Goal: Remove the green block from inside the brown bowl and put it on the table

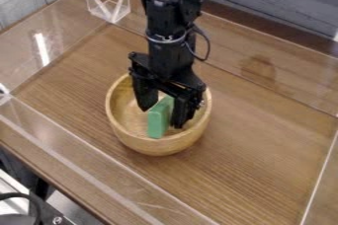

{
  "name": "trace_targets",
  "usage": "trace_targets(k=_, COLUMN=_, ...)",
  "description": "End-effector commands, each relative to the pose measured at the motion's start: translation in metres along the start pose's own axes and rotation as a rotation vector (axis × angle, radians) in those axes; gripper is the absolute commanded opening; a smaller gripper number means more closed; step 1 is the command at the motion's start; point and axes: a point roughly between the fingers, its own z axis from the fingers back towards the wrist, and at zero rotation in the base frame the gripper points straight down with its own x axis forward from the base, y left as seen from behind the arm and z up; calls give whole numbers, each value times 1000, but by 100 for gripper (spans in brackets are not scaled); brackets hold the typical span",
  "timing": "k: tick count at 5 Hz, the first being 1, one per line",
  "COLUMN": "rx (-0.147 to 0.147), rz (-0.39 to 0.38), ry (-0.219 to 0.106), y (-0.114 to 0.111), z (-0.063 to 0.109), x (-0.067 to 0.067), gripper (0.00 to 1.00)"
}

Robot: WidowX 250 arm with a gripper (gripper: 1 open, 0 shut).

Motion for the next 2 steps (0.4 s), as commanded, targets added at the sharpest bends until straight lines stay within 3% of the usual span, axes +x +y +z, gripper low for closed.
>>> trace_targets(k=1, rx=1, rz=3, ry=-65, y=3, z=12, x=5, gripper=100)
trace_targets(k=2, rx=-5, rz=0, ry=-75, y=3, z=11, x=5, gripper=100)
